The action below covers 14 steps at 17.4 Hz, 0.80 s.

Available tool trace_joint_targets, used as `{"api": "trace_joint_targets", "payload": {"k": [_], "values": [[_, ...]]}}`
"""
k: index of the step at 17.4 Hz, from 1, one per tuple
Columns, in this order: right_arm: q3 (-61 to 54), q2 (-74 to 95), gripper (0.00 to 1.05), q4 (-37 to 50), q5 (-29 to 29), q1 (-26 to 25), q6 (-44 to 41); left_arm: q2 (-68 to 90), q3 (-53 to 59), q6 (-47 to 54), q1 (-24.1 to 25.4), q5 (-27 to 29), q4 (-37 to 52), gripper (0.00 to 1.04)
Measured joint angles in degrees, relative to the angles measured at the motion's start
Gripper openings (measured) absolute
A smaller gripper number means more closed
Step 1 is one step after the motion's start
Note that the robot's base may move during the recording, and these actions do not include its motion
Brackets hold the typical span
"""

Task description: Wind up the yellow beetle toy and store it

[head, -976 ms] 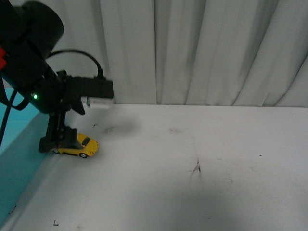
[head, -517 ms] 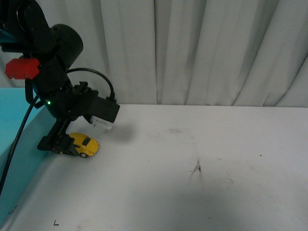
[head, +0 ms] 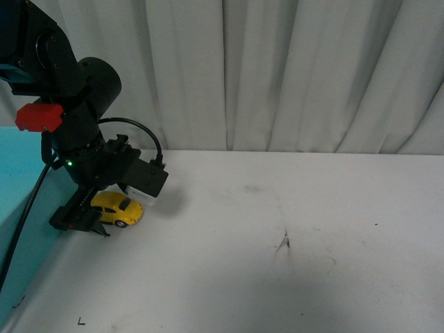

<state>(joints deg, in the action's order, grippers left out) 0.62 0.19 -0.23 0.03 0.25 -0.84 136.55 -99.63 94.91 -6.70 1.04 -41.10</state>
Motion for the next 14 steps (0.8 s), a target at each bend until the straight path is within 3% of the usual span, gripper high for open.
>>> {"api": "trace_joint_targets", "payload": {"k": [4,5,9,11,14], "values": [[0.00,0.00,0.98,0.00,0.00,0.00,0.02,0.22,-0.55,-9.05,0.02,3.41,-0.79,0.48],[0.00,0.00,0.98,-0.02,0.00,0.00,0.00,0.26,-0.81,-13.84,0.00,4.00,-0.94,0.43],[0.00,0.00,0.98,0.00,0.00,0.00,0.00,0.33,-1.70,-18.82,-0.72,3.28,-4.70,0.41],[0.00,0.00,0.98,0.00,0.00,0.00,0.02,0.31,-3.34,-13.05,-1.25,-1.11,-7.69,0.41],[0.00,0.00,0.98,-0.02,0.00,0.00,0.00,-3.82,-6.12,-14.53,-2.78,-10.93,-12.07,0.41]]}}
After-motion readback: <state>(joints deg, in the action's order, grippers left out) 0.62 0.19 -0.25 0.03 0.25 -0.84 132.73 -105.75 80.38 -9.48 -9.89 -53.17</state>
